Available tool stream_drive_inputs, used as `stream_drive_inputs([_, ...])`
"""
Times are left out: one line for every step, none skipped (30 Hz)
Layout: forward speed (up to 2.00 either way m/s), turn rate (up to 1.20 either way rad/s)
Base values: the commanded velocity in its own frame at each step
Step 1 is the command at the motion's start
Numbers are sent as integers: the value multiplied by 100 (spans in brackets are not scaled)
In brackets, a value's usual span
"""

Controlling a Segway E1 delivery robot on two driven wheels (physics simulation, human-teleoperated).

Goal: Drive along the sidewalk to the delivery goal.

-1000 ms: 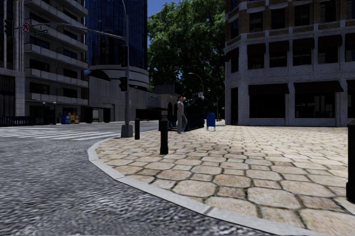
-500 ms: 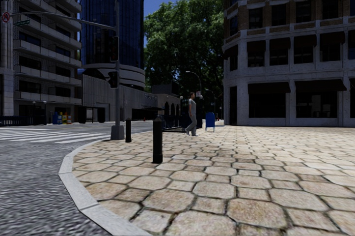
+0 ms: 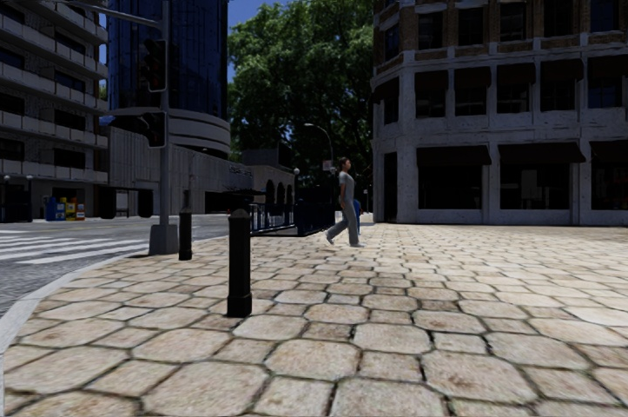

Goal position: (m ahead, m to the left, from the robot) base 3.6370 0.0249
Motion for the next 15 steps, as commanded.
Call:
stream_drive_inputs([158,-11])
stream_drive_inputs([158,-5])
stream_drive_inputs([158,-5])
stream_drive_inputs([158,-3])
stream_drive_inputs([158,-2])
stream_drive_inputs([158,-2])
stream_drive_inputs([158,-2])
stream_drive_inputs([158,-2])
stream_drive_inputs([158,-1])
stream_drive_inputs([158,-1])
stream_drive_inputs([158,-1])
stream_drive_inputs([158,-1])
stream_drive_inputs([158,-1])
stream_drive_inputs([158,-1])
stream_drive_inputs([158,-1])
